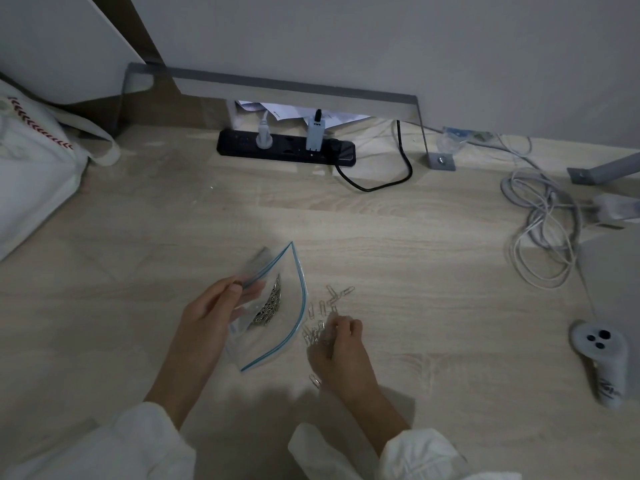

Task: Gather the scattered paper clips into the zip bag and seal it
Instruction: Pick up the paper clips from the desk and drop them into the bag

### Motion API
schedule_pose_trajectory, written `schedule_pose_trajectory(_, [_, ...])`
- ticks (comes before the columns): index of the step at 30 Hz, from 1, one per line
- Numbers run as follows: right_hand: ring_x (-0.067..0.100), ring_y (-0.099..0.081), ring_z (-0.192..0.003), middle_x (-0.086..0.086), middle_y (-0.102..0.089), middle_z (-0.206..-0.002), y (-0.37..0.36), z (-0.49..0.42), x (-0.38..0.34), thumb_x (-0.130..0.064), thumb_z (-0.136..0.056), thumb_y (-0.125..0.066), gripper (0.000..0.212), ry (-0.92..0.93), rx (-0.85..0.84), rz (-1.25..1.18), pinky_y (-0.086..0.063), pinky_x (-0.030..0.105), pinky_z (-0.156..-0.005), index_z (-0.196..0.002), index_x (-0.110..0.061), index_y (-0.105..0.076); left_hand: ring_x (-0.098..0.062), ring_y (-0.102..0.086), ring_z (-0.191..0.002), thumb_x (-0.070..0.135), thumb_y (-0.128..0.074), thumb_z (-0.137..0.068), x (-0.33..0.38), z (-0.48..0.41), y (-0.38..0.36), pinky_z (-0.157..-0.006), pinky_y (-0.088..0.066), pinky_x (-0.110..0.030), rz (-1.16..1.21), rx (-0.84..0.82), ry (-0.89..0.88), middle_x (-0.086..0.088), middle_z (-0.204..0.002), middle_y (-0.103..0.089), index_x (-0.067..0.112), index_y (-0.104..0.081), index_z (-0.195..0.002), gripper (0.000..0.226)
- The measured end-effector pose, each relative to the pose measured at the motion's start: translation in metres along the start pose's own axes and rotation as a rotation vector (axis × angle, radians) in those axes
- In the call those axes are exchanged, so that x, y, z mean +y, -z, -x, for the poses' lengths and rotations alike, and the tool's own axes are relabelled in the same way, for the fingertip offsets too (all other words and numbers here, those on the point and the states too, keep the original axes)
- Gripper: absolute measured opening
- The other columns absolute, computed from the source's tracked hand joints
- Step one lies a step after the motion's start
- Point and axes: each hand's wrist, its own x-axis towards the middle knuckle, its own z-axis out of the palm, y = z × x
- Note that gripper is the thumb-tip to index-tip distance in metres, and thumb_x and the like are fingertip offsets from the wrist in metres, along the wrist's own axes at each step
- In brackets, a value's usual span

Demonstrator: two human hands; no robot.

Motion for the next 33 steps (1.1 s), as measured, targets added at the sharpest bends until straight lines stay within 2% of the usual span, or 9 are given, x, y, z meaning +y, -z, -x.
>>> schedule_pose_trajectory(3, [0.023,-0.048,-0.101,0.007,-0.033,-0.121,-0.003,-0.002,-0.009,-0.031,-0.075,-0.069,0.058,-0.123,-0.041,0.074,-0.049,0.037,-0.085,-0.122,-0.012,-0.04,0.002,-0.067,-0.087,0.008,-0.041,-0.095,-0.001,-0.001,0.001,-0.084,-0.05,-0.019,0.0,0.007,0.002,0.016,-0.082,-0.073,0.016,-0.065,-0.093,0.026])
schedule_pose_trajectory(7, [0.028,-0.055,-0.094,0.008,-0.036,-0.117,-0.007,-0.003,-0.016,-0.018,-0.083,-0.058,0.03,-0.094,0.042,0.058,-0.048,0.035,-0.073,-0.111,-0.012,-0.047,0.004,-0.066,-0.085,0.008,-0.042,-0.095,0.0,0.001,0.0,-0.077,-0.049,-0.007,0.009,0.011,-0.011,0.017,-0.084,-0.073,0.012,-0.065,-0.096,0.024])
schedule_pose_trajectory(11, [0.032,-0.055,-0.085,0.011,-0.042,-0.111,-0.006,-0.006,-0.016,-0.012,-0.088,-0.047,0.011,-0.089,0.053,0.061,-0.042,0.035,-0.066,-0.096,-0.006,-0.052,0.007,-0.066,-0.079,0.006,-0.041,-0.095,0.001,0.003,-0.001,-0.071,-0.047,-0.004,0.023,0.013,-0.008,0.017,-0.075,-0.073,0.015,-0.065,-0.091,0.025])
schedule_pose_trajectory(17, [0.035,-0.056,-0.09,0.016,-0.044,-0.117,-0.003,-0.011,-0.017,-0.012,-0.09,-0.043,0.02,-0.014,-0.083,0.219,-0.046,0.039,-0.071,-0.105,-0.001,-0.049,0.009,-0.065,-0.077,0.005,-0.041,-0.095,0.002,0.005,-0.003,-0.07,-0.046,-0.003,0.013,-0.001,-0.017,0.019,-0.073,-0.072,0.009,-0.064,-0.097,0.024])
schedule_pose_trajectory(21, [0.032,-0.057,-0.095,0.016,-0.044,-0.12,0.002,-0.013,-0.019,-0.007,-0.087,-0.052,0.035,0.116,-0.206,0.482,-0.046,0.036,-0.07,-0.12,0.0,-0.041,0.01,-0.065,-0.079,0.006,-0.041,-0.095,0.003,0.005,-0.002,-0.07,-0.046,-0.002,-0.012,0.003,-0.022,0.02,-0.074,-0.072,0.011,-0.065,-0.097,0.024])
schedule_pose_trajectory(27, [0.033,-0.055,-0.105,0.017,-0.044,-0.125,0.017,-0.012,-0.024,-0.01,-0.097,-0.032,0.03,0.202,-0.292,0.644,-0.046,0.04,-0.077,-0.125,-0.002,-0.038,0.007,-0.065,-0.086,0.009,-0.042,-0.095,0.002,0.005,0.0,-0.082,-0.048,-0.011,-0.031,0.001,-0.004,0.018,-0.079,-0.073,0.019,-0.066,-0.089,0.026])
schedule_pose_trajectory(30, [0.028,-0.06,-0.093,0.014,-0.053,-0.111,0.032,-0.009,-0.026,-0.006,-0.091,-0.039,0.022,0.101,-0.21,0.445,-0.046,0.034,-0.074,-0.11,-0.002,-0.049,0.009,-0.065,-0.082,0.008,-0.042,-0.095,0.002,0.005,0.0,-0.084,-0.046,-0.014,-0.025,0.0,-0.002,0.019,-0.077,-0.073,0.017,-0.065,-0.09,0.025])
schedule_pose_trajectory(31, [0.019,-0.062,-0.078,0.011,-0.058,-0.094,0.039,-0.007,-0.026,-0.006,-0.089,-0.041,0.015,0.029,-0.128,0.288,-0.047,0.029,-0.066,-0.096,-0.005,-0.054,0.01,-0.064,-0.081,0.008,-0.042,-0.095,0.003,0.005,-0.002,-0.082,-0.047,-0.012,-0.024,-0.001,-0.007,0.02,-0.076,-0.072,0.016,-0.065,-0.09,0.025])
schedule_pose_trajectory(33, [0.005,-0.053,-0.05,0.001,-0.057,-0.065,0.054,-0.004,-0.033,-0.002,-0.086,-0.046,0.017,-0.133,-0.013,-0.062,-0.044,0.021,-0.052,-0.073,-0.01,-0.051,0.012,-0.064,-0.079,0.007,-0.042,-0.095,0.004,0.005,-0.003,-0.076,-0.047,-0.004,-0.01,-0.001,-0.012,0.02,-0.074,-0.072,0.016,-0.065,-0.09,0.025])
